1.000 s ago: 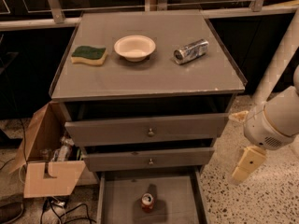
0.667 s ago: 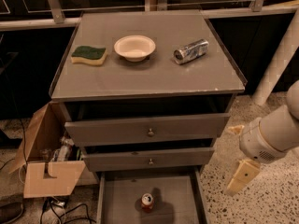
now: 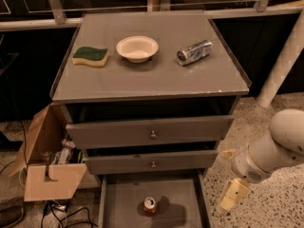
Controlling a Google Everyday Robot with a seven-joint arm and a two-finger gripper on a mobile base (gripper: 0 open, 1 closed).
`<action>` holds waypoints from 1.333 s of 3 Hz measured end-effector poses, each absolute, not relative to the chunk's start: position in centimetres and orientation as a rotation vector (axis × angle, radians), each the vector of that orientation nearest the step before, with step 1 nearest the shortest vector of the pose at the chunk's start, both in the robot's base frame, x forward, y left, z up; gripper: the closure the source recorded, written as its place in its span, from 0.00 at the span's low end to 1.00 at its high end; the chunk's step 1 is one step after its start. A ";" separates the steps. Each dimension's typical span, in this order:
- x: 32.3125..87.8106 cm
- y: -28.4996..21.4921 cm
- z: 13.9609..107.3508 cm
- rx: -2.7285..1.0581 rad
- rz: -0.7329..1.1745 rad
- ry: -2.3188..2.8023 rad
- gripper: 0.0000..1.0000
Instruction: Pick coke can from bottom drawer and place on counter
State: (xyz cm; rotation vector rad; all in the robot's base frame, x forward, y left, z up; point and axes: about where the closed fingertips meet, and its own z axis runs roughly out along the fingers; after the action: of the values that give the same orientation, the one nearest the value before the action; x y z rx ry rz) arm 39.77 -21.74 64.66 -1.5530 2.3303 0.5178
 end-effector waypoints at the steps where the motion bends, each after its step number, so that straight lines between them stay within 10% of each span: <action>1: 39.8 -21.7 64.6 -1.553 0.518 2.330 0.00; 4: 40.5 -21.3 52.4 -1.498 0.608 2.375 0.00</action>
Offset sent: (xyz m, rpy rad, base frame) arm -0.0018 0.0042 -0.0736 0.0256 0.0523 -0.0230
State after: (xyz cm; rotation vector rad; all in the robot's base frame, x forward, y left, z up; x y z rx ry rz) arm 40.50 -21.32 52.37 -1.4982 2.3751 0.6080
